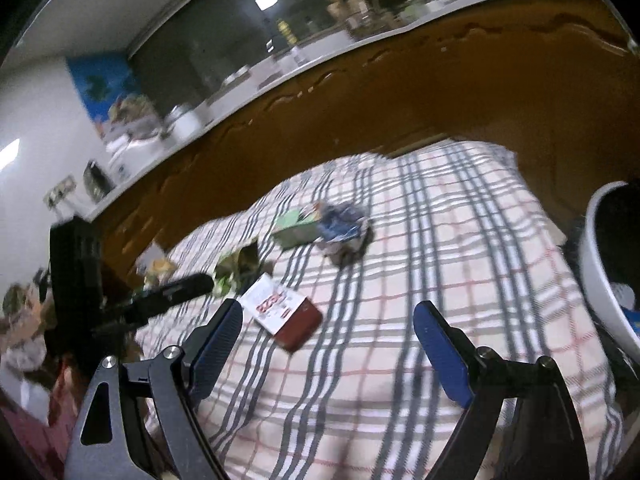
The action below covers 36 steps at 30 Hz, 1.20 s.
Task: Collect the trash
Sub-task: 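Move both tools back toward the yellow packet and red-and-white box, then grasp the yellow-green snack packet with the left tool while the right tool grasps the red-and-white box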
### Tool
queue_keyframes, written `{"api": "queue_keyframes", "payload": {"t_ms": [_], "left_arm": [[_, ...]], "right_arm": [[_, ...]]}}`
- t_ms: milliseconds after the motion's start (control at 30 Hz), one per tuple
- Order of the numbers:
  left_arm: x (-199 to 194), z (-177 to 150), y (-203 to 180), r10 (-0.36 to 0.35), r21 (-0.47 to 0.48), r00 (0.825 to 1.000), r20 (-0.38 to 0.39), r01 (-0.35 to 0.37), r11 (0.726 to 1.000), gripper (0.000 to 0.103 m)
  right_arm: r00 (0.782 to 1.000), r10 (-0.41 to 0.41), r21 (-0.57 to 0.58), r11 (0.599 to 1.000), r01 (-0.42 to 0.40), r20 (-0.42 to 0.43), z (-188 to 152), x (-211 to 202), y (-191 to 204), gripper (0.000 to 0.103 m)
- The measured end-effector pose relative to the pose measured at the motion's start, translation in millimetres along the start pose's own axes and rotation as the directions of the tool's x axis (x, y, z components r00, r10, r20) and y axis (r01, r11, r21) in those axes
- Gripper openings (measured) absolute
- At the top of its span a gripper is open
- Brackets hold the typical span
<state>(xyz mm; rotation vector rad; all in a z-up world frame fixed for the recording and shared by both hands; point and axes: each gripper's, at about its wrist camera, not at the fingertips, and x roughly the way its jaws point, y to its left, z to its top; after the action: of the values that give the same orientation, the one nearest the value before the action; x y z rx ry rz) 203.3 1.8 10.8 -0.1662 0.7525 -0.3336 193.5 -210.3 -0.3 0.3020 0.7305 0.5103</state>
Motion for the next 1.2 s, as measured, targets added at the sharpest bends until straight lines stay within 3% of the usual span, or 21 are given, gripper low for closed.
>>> {"api": "queue_keyframes", "payload": {"t_ms": [300, 433, 633, 700, 767, 800, 833, 867, 1100, 1200], "left_arm": [[-2, 20, 37, 0.058, 0.208, 0.997, -0.043, -0.048, 0.977, 0.060], [16, 24, 49, 0.101, 0.326, 0.991, -0.093, -0.066, 0.943, 0.060], [43, 29, 58, 0.114, 0.416, 0.980, -0.162, -0.037, 0.909, 0.058], [54, 27, 58, 0.125, 0.444, 0.973, -0.192, -0.027, 0.895, 0.044], [64, 23, 56, 0.132, 0.453, 0.966, -0.223, -0.017, 0.892, 0.023], [67, 20, 55, 0.135, 0.461, 0.964, -0.231, -0.014, 0.887, 0.021], [68, 17, 53, 0.142, 0.472, 0.964, -0.225, -0.019, 0.882, 0.021], [69, 14, 51, 0.152, 0.485, 0.965, -0.212, -0.031, 0.874, 0.020], [61, 14, 50, 0.172, 0.444, 0.970, -0.169, -0.081, 0.892, 0.008], [54, 17, 47, 0.135, 0.392, 0.977, -0.164, -0.061, 0.918, 0.003]], "right_arm": [[0.984, 0.046, -0.272, 0.958, -0.092, -0.169, 5, 50, 38, 0.089], [0.974, 0.056, -0.358, 0.924, -0.133, -0.217, 7, 68, 52, 0.089], [0.958, 0.034, -0.422, 0.893, -0.157, -0.283, 7, 100, 59, 0.088], [0.955, 0.014, -0.433, 0.889, -0.147, -0.296, 7, 110, 59, 0.088], [0.951, 0.007, -0.433, 0.889, -0.148, -0.311, 8, 120, 59, 0.086], [0.949, 0.004, -0.432, 0.890, -0.147, -0.315, 7, 122, 59, 0.086], [0.948, -0.003, -0.434, 0.889, -0.143, -0.319, 5, 125, 59, 0.079], [0.946, -0.009, -0.437, 0.889, -0.141, -0.323, 3, 127, 58, 0.064], [0.958, -0.016, -0.390, 0.915, -0.102, -0.287, -4, 112, 51, 0.056], [0.970, -0.005, -0.336, 0.938, -0.080, -0.244, -2, 94, 43, 0.054]]}}
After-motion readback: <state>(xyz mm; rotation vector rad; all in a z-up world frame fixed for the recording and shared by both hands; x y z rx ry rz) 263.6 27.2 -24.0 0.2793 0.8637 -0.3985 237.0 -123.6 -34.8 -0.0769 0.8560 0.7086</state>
